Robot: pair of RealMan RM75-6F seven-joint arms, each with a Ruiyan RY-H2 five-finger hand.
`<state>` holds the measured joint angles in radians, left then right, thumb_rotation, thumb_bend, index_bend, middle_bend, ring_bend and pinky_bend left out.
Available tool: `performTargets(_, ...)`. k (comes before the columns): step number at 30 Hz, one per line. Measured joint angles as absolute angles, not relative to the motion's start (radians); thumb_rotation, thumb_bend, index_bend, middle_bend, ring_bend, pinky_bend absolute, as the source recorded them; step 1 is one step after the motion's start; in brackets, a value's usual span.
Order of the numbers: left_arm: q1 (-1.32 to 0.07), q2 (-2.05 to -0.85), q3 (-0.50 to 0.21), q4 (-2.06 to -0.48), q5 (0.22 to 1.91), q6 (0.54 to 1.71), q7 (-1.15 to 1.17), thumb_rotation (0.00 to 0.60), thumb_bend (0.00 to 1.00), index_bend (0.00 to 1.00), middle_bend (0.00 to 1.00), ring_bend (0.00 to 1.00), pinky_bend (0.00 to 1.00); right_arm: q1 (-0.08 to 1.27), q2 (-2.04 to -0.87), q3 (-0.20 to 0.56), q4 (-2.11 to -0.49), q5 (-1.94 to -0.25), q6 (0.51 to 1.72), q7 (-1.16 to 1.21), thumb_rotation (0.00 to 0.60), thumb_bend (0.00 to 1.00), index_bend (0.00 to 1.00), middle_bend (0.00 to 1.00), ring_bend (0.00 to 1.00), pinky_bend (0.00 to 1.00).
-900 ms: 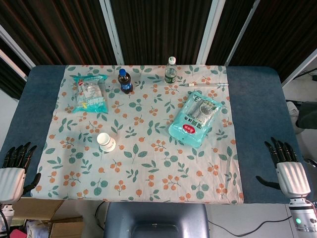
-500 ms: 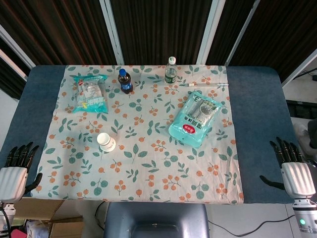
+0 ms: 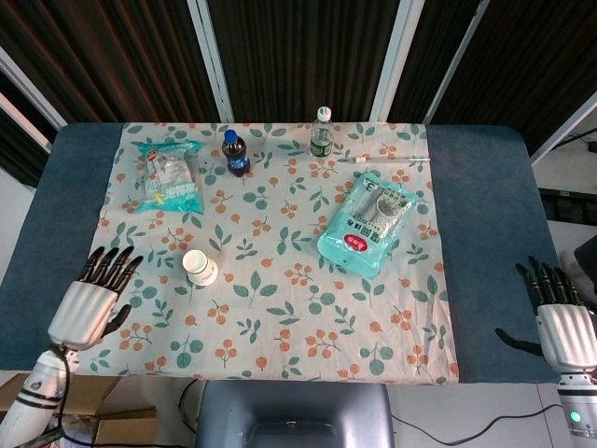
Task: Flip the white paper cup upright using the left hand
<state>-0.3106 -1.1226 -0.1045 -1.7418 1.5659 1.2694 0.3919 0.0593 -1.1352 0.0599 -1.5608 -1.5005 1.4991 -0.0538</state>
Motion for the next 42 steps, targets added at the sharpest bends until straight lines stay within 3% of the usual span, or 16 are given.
performTargets(10,-0.533,-1.187,-0.182,-1.804,1.311,1.001,0.721,0.600,0.34,0.00,0.00,0.00,0.00,0.059,-1.137,0.054,-1.545,-1.499,1.486,-0.033,0.540,0.09,0.00,0.00,0.00,0.00)
performTargets(17,-0.667,-1.291,-0.196,-1.750,1.114,0.918,0.893,0.600,0.35,0.00,0.00,0.00,0.00,0.060,-1.133,0.055,-1.537,-1.495,1.481,-0.021,0.542,0.09,0.00,0.00,0.00,0.00)
performTargets(23,-0.755,-1.358,-0.174,-1.671,0.975,0.898,1.034,0.600,0.35,0.00,0.00,0.00,0.00,0.054,-1.129,0.057,-1.534,-1.489,1.486,-0.016,0.542,0.09,0.00,0.00,0.00,0.00)
performTargets(29,-0.817,-1.408,-0.122,-1.605,0.865,0.931,1.201,0.600,0.35,0.00,0.00,0.00,0.00,0.052,-1.135,0.065,-1.528,-1.472,1.486,-0.024,0.586,0.09,0.00,0.00,0.00,0.00)
performTargets(37,-0.884,-1.449,-0.055,-1.552,0.742,0.952,1.249,0.600,0.35,0.00,0.00,0.00,0.00,0.056,-1.140,0.064,-1.518,-1.473,1.476,-0.017,0.586,0.09,0.00,0.00,0.00,0.00)
performTargets(42,-0.898,-1.463,-0.035,-1.531,0.735,0.958,1.234,0.600,0.41,0.01,0.03,0.00,0.00,0.058,-1.140,0.064,-1.515,-1.472,1.472,-0.013,0.586,0.09,0.00,0.00,0.00,0.00)
